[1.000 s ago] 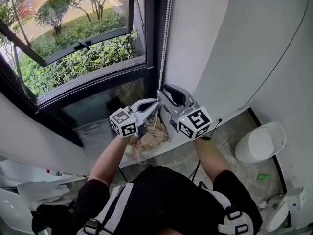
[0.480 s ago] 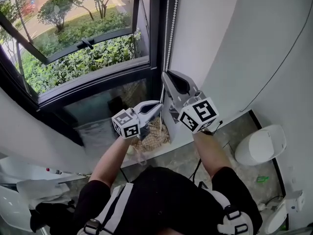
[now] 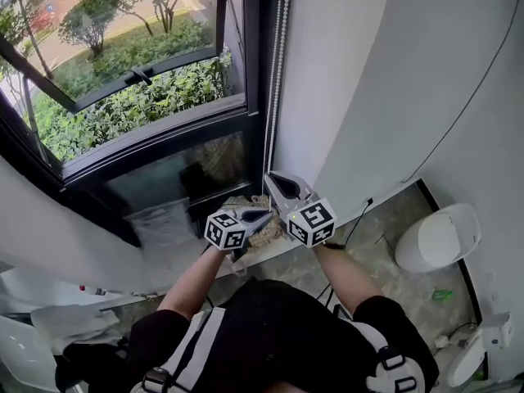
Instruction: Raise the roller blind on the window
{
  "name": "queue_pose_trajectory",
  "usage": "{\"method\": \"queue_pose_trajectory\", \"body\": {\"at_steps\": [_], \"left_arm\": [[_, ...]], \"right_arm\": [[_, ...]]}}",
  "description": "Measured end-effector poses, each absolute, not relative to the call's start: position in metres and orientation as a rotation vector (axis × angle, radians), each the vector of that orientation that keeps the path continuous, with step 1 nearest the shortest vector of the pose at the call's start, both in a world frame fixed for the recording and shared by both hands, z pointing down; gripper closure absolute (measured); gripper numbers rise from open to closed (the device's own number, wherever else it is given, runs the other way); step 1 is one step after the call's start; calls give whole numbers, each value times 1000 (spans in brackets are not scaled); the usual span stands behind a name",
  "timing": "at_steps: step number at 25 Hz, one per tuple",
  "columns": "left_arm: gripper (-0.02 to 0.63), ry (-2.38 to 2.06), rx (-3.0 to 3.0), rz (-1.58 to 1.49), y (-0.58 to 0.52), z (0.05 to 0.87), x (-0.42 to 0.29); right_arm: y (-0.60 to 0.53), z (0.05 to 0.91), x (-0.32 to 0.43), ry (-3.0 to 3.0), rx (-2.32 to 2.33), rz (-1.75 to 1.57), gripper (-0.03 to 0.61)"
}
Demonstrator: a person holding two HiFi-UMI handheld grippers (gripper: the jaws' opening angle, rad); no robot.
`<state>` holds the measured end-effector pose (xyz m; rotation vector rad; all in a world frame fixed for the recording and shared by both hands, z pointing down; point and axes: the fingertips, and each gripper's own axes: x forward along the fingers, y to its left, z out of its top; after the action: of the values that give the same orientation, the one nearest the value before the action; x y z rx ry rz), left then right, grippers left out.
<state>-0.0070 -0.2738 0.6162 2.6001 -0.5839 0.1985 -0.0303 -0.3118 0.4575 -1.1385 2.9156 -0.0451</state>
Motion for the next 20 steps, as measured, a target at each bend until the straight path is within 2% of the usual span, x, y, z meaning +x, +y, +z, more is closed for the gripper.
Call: {"method": "queue_pose_trajectory", "body": {"at_steps": [2, 4, 5, 9, 13, 20], "left_arm": [[600, -587, 2598, 217, -265, 628, -10], [530, -612, 2598, 172, -268, 625, -18], [515, -627, 2600, 141, -272, 619, -23], [512, -684, 2646, -19, -290, 574, -48], [512, -710, 2758, -238, -307, 489, -60], [512, -528, 2976, -312, -309, 354, -27]], "right_arm": [[-311, 471, -27, 2928, -1145, -95, 571], [-314, 471, -23, 2935, -1150, -102, 571], [-315, 470, -21, 2938, -1154, -99, 571], [-315, 469, -15, 2926, -1156, -120, 571], [-309, 468, -18, 2928, -1135, -113, 571], [-305, 467, -25, 2939, -1113, -133, 571]]}}
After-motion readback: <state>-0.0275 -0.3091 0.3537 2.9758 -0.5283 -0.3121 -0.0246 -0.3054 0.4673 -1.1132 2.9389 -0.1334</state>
